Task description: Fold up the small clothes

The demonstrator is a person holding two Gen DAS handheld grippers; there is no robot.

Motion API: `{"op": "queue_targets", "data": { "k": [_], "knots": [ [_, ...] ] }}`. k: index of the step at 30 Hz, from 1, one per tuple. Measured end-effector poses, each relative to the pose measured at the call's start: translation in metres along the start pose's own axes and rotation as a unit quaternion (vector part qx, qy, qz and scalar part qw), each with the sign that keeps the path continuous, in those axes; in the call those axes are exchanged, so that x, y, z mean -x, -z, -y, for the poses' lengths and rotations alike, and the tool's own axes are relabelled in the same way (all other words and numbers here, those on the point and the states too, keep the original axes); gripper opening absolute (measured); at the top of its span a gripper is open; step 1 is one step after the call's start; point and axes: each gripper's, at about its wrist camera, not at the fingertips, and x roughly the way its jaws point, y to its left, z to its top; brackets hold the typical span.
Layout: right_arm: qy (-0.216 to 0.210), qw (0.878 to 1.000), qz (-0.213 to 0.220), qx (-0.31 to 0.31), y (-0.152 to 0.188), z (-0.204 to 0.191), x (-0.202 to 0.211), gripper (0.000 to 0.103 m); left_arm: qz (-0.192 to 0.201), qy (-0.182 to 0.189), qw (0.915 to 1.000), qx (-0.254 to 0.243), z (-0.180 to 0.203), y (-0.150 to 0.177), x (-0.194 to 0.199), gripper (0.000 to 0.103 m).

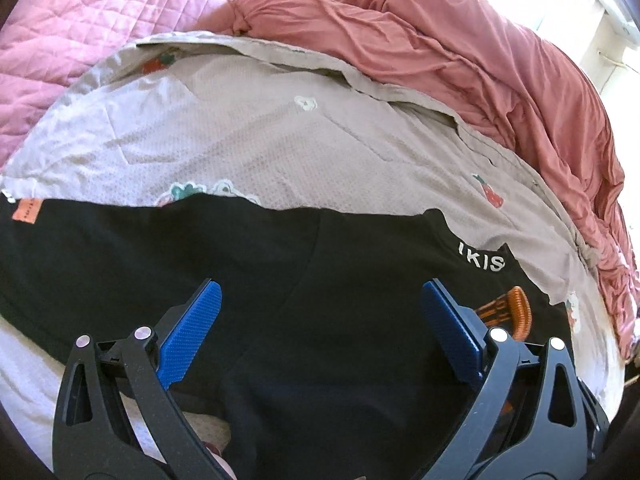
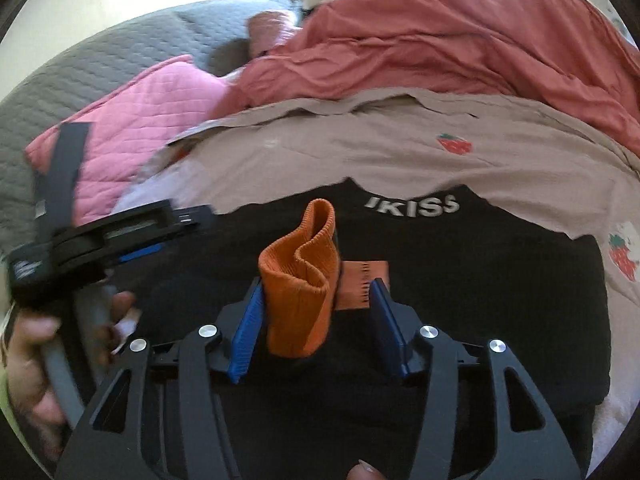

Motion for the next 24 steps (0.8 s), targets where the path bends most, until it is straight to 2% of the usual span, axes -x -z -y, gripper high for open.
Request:
{"op": "queue_targets", "data": {
  "k": [6,9,10,14,15,19,20,21,24],
  "knots": [
    [0.040,0.999,0.014,-0.031,0.007,0.032,0.024,0.056,-0.018,0.042,0.9990,0.003,0.007,0.007,-0.002,0.094],
    [0.065,0.996,0.016,-0.053,0.015,0.054,0.032,0.056,-0.028,0.108,0.9936,0.016,0.010,0.013,-0.001,0.094],
    [0.071,0.996,0.017,-0.058,0.016,0.060,0.034,0.056,-0.034,0.117,0.9924,0.015,0.012,0.015,-0.002,0.094],
    [0.094,0.991,0.024,-0.090,0.024,0.087,0.046,0.061,-0.063,0.112,0.9916,-0.017,0.028,0.028,-0.010,0.093],
    [0.095,0.991,0.025,-0.096,0.025,0.091,0.048,0.061,-0.067,0.108,0.9916,-0.024,0.031,0.030,-0.012,0.088],
    [0.101,0.988,0.031,-0.115,0.027,0.103,0.052,0.061,-0.075,0.050,0.9932,-0.073,0.053,0.050,-0.028,0.073],
    [0.101,0.987,0.032,-0.120,0.028,0.106,0.052,0.061,-0.068,0.037,0.9937,-0.081,0.056,0.054,-0.030,0.064],
    [0.101,0.987,0.032,-0.124,0.027,0.108,0.052,0.061,-0.056,0.026,0.9939,-0.091,0.059,0.058,-0.029,0.049],
    [0.106,0.985,0.033,-0.131,0.028,0.113,0.053,0.061,-0.031,0.027,0.9907,-0.130,0.075,0.064,-0.024,0.016]
  ]
}}
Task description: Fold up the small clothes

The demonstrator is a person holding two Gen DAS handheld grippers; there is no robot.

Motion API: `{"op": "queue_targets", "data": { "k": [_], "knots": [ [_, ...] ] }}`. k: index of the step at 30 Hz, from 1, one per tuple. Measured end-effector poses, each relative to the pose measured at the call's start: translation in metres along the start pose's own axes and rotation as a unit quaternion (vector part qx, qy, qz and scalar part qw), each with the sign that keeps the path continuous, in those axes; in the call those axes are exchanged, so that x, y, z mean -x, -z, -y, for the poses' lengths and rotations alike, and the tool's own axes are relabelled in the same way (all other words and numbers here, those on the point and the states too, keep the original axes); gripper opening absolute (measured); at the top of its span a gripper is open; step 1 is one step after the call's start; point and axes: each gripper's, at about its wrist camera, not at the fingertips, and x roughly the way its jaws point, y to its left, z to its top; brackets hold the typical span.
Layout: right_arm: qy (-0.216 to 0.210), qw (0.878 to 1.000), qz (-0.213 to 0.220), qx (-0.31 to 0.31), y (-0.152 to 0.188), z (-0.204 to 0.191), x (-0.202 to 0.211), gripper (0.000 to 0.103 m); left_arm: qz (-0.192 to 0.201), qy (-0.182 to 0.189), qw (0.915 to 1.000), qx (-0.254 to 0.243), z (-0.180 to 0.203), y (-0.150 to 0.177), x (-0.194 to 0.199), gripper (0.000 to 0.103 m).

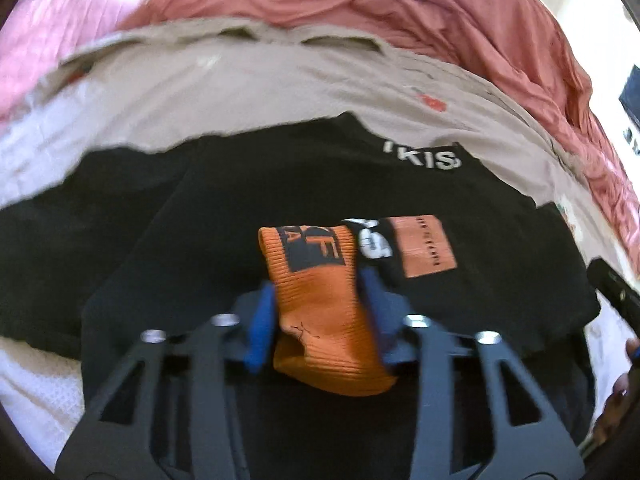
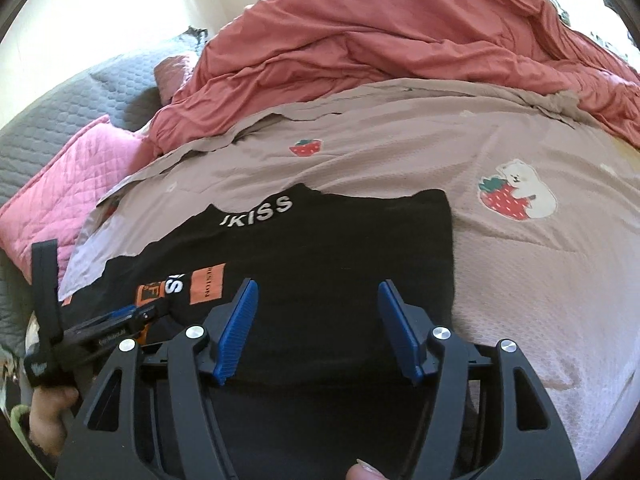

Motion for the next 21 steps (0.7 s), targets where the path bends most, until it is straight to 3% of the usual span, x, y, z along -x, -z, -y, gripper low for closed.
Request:
{"op": "queue_targets", "data": {
  "k": [3,7,9,13,21],
  "knots": [
    [0.003,1.000,0.007,-0.007,-0.002,0.006,0.004,0.061,0.039,-0.003,0.9986,-0.037,0.012,-0.006,0.016,0.011],
    [0.017,1.000,0.016,-0.011,-0.006,0.014,0.007,0.061,0.096,-0.011,0.9947,-0.034,-0.004,-0.028,0.042,0.011],
    [0.034,0.999,0.009,-0.015,-0.006,0.018,0.003,0.061,0.086,-0.014,0.9955,-0.036,-0.014,-0.036,0.038,0.012],
    [0.056,0.998,-0.007,-0.019,-0.004,0.021,-0.005,0.061,0.022,-0.005,0.9997,-0.007,-0.038,-0.032,0.005,0.014],
    [0.042,0.998,-0.019,0.041,-0.008,-0.011,-0.020,0.061,0.002,-0.011,0.9999,0.011,-0.050,-0.024,0.001,0.024]
  ]
}}
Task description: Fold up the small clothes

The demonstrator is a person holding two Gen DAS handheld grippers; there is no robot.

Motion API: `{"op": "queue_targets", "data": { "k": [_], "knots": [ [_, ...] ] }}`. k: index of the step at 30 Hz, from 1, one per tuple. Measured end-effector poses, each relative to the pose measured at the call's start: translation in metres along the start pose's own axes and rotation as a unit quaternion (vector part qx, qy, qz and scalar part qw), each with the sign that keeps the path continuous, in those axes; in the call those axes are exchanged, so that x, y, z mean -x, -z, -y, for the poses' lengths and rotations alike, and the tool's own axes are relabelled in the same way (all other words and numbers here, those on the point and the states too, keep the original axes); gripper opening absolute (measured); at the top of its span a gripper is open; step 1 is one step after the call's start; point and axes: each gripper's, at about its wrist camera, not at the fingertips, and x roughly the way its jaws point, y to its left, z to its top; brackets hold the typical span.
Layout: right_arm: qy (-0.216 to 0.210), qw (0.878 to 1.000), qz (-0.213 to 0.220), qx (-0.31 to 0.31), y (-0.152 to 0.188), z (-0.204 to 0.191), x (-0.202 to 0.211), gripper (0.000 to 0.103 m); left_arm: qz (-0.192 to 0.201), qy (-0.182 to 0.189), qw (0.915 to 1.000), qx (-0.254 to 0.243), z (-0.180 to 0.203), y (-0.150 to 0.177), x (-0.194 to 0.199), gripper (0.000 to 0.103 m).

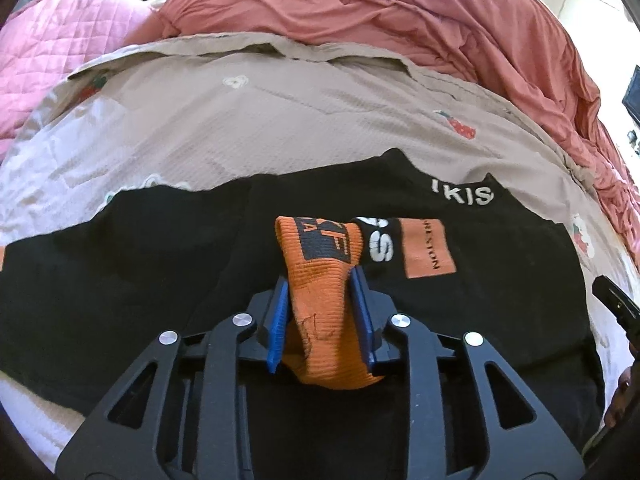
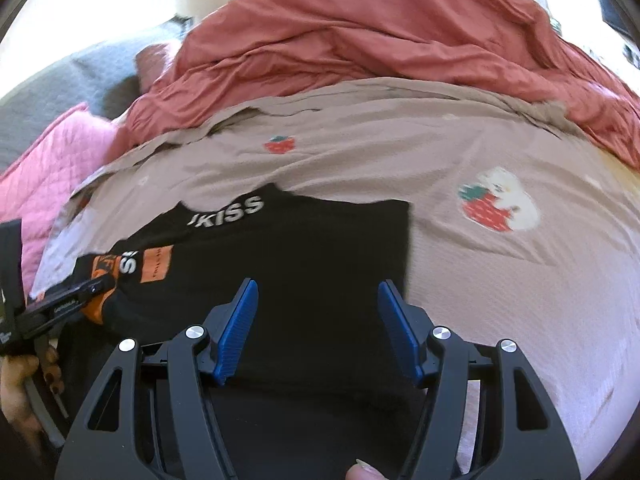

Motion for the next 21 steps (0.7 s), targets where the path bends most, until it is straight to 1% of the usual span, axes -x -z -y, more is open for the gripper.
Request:
{"op": "queue_targets", "data": {
  "k": [4,7,9,12,14,16,18,19,21],
  "knots": [
    [0.002,0.999,-0.029,0.017,0.002,-0.009,-0.019,0.061,-0.006,0.005,0.9998,0.019,-0.011,0.000,0.000,0.027],
    [0.020,0.997,-0.070,0.008,0.010,-0.001,-0.038,0.061,-0.002,0.000,0.9996,0.027,-0.017,0.000,0.005,0.030],
    [0.015,0.997,-0.080,-0.005,0.014,0.005,-0.044,0.061,-0.001,-0.007,0.9995,0.032,-0.022,0.000,0.006,0.032],
    [0.022,0.997,-0.075,0.000,0.012,0.003,-0.039,0.061,0.007,-0.034,0.9983,0.046,-0.033,-0.003,0.012,0.032],
    [0.016,0.998,-0.066,-0.001,0.012,0.003,-0.031,0.061,0.021,-0.033,0.9974,0.060,-0.040,-0.005,0.021,0.031],
    [0.009,0.998,-0.055,0.003,0.012,0.003,-0.022,0.061,0.036,-0.024,0.9972,0.061,-0.038,-0.008,0.032,0.031],
    [0.001,0.999,-0.047,0.010,0.013,0.000,-0.013,0.062,0.045,-0.018,0.9980,0.042,-0.026,-0.007,0.040,0.031],
    [-0.004,0.999,-0.046,0.014,0.014,-0.003,-0.010,0.062,0.047,-0.011,0.9986,0.023,-0.016,-0.006,0.042,0.031],
    [-0.009,0.998,-0.047,0.027,0.016,-0.009,-0.005,0.062,0.043,0.000,0.9990,-0.007,0.002,-0.002,0.042,0.031]
  ]
}}
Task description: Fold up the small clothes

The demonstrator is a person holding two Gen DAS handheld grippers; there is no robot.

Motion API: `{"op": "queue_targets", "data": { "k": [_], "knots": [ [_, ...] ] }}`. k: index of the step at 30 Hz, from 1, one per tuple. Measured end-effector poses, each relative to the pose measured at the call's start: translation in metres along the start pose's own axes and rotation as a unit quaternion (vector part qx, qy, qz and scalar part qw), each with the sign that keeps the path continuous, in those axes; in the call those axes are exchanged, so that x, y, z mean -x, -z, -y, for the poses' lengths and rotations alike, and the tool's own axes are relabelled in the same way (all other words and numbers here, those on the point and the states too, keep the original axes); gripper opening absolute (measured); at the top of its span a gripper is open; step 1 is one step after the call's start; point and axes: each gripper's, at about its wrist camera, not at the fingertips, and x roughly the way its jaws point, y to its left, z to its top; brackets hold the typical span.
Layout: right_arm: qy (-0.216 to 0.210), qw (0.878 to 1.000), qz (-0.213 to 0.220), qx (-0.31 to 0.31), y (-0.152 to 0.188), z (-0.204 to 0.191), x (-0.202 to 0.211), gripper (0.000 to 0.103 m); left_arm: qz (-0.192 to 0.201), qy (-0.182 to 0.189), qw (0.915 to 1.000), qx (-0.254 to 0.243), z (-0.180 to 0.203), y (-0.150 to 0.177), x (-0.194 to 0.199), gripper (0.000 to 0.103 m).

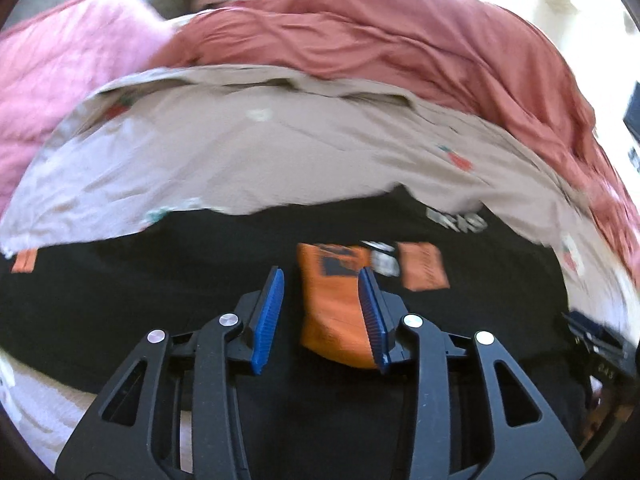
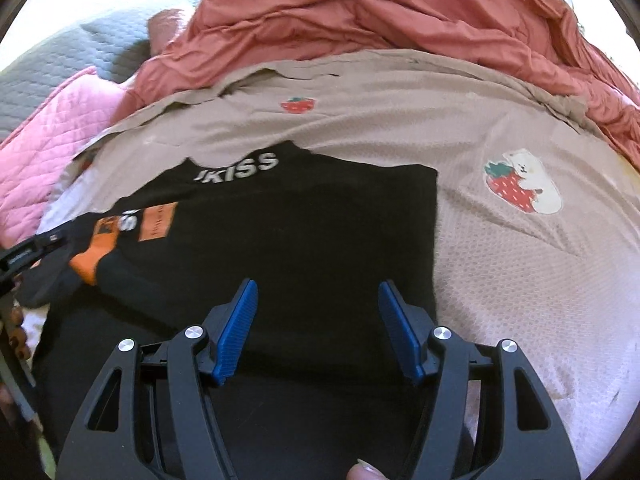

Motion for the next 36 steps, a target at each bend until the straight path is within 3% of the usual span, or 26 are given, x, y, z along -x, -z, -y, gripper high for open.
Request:
{"op": "queue_targets", "data": {
  "k": [2,7,8,11,18,21,28,36],
  "knots": [
    [-0.004,1.000,-0.005,0.011,0.003,-0.005,0.001,0.062,-0.014,0.011,0.9995,-0.025,0.015,0.006,-0.005,0.031],
    [0.009,0.999,-0.042,0.026,0.018,-0.012,-0.015,0.067,-0.070,-0.022,0.9956,-0.059,0.027,0.027,-0.038,0.053],
    [0.012,0.999,-0.046,0.025,0.021,-0.012,-0.018,0.067,-0.070,-0.029,0.9954,-0.058,0.026,0.028,-0.041,0.060],
    [0.019,0.999,-0.042,0.029,0.020,-0.016,-0.018,0.068,-0.068,-0.020,0.9966,-0.042,0.023,0.028,-0.038,0.066],
    [0.002,1.000,-0.023,0.014,0.019,-0.018,-0.003,0.085,-0.038,-0.007,0.9984,-0.040,0.025,0.025,-0.014,0.086],
    [-0.004,1.000,-0.018,0.015,0.019,-0.020,0.003,0.088,-0.022,-0.012,0.9987,-0.045,0.027,0.024,-0.002,0.093],
    [-0.008,1.000,0.002,0.010,0.014,-0.024,0.020,0.097,0.005,-0.020,0.9991,-0.036,0.014,0.022,0.023,0.093],
    [-0.031,0.999,0.031,0.029,0.009,-0.051,0.044,0.097,0.034,-0.031,0.9989,0.001,-0.019,0.022,0.053,0.093]
  ]
}}
